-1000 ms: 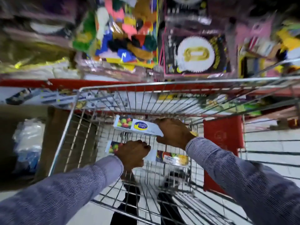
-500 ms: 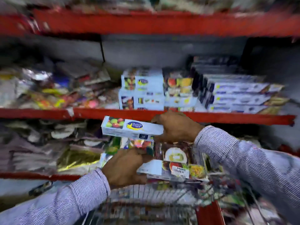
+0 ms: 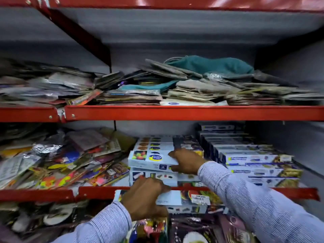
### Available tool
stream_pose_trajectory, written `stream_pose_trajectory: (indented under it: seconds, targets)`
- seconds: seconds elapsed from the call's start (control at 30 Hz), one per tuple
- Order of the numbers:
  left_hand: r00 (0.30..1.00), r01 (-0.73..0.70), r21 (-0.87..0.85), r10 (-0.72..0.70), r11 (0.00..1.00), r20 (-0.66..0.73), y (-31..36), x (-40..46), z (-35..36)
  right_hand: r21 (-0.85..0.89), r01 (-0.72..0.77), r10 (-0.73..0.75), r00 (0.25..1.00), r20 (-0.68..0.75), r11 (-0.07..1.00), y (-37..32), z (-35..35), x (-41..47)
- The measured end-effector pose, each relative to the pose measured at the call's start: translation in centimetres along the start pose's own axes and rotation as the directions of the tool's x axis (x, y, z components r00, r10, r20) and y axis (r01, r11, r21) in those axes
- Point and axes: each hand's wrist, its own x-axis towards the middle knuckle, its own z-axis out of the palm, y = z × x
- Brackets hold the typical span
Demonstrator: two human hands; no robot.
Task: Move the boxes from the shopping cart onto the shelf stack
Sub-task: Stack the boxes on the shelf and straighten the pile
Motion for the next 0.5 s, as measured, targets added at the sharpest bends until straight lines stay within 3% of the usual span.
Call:
stream_pose_trajectory:
  seconds: [0.5]
  targets:
    - [0.999, 0.039, -0.082, -0.039, 0.996, 0.003, -3.3, 3.6, -0.3, 0.002, -0.034, 0.034, 0.999, -0.01, 0.999, 1.1, 2.4, 5.7]
